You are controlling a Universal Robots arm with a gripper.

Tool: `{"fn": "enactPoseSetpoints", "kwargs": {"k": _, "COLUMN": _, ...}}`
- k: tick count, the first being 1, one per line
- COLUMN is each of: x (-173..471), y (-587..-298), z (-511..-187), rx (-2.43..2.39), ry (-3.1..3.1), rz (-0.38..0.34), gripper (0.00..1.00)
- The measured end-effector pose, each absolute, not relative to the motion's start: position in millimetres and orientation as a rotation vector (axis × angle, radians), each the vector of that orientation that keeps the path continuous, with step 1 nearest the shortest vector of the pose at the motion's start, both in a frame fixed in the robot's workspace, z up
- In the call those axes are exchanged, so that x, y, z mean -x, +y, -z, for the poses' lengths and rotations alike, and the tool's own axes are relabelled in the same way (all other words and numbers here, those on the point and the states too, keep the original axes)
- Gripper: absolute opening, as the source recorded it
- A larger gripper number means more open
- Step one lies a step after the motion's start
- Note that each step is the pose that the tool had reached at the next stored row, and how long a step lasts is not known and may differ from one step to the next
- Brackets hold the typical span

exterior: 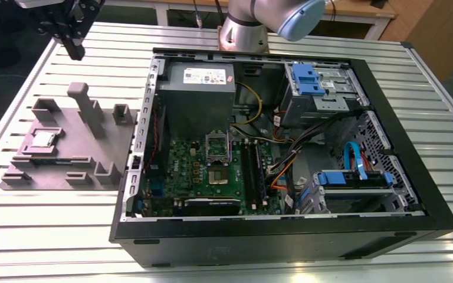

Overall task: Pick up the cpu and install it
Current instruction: 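Reach for the cpu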

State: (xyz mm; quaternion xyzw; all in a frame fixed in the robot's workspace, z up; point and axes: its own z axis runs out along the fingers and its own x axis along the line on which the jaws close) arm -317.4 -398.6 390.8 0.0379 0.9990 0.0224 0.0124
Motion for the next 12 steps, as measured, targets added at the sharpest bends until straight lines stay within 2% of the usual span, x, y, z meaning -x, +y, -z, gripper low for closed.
{"fn": "enactPoseSetpoints", "kwargs": {"k": 12, "x": 320.3, "y": -398.6, "z": -390.8, "rx": -0.118, "ry": 3.114, "rz": -0.070, "gripper": 0.10}}
